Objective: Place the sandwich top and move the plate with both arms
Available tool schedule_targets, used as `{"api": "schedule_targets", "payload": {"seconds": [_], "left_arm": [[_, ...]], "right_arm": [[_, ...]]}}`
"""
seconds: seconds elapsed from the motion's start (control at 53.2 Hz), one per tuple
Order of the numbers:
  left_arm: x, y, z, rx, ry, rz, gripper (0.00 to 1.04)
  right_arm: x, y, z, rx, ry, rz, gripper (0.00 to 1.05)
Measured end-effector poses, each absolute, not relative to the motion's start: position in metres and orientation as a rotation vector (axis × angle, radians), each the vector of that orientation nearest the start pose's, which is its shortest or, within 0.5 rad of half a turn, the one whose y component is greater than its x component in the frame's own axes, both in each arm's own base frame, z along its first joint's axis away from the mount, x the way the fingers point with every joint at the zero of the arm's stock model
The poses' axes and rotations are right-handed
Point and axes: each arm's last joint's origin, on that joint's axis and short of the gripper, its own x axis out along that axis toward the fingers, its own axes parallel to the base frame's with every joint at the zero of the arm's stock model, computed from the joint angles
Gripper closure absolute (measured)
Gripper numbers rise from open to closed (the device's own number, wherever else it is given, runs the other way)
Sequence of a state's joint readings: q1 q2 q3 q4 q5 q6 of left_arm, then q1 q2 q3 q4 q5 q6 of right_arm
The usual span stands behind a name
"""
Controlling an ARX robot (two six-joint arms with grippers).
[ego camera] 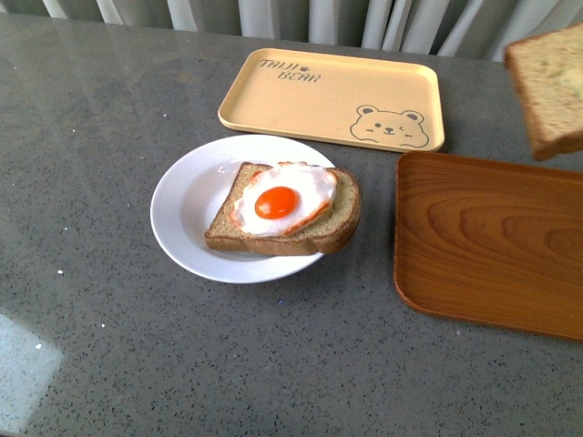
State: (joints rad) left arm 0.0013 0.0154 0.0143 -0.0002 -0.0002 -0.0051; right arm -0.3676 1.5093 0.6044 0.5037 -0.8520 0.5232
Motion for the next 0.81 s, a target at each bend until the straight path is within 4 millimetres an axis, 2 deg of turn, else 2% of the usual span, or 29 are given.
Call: {"api": "schedule_targets", "payload": {"seconds": [0.075,0.188,0.263,0.339,0.47,0.602,0.809], "left_arm": [[0.098,0.0,0.167,-0.005,0.001,0.002,0.09],[0.098,0.0,0.167,-0.005,0.001,0.002,0.09],[0.098,0.0,0.167,-0.005,0.001,0.002,0.09],[0.098,0.0,0.167,-0.005,0.001,0.002,0.09],[0.098,0.0,0.167,-0.005,0.001,0.002,0.09],[0.098,0.0,0.167,-0.005,0.001,0.002,0.09],[0.098,0.0,0.167,-0.005,0.001,0.002,0.09]], "right_arm": [[0.279,-0.037,0.172,0.756,0.457,0.414,1.02],[0.285,-0.001,0.165,0.774,0.462,0.442,1.02],[0.289,0.033,0.157,0.793,0.478,0.475,1.02],[0.289,0.057,0.151,0.807,0.497,0.493,1.02],[0.287,0.086,0.14,0.81,0.503,0.486,1.02],[0.285,0.106,0.13,0.824,0.486,0.444,1.02],[0.279,0.137,0.103,0.804,0.537,0.419,1.02]]}}
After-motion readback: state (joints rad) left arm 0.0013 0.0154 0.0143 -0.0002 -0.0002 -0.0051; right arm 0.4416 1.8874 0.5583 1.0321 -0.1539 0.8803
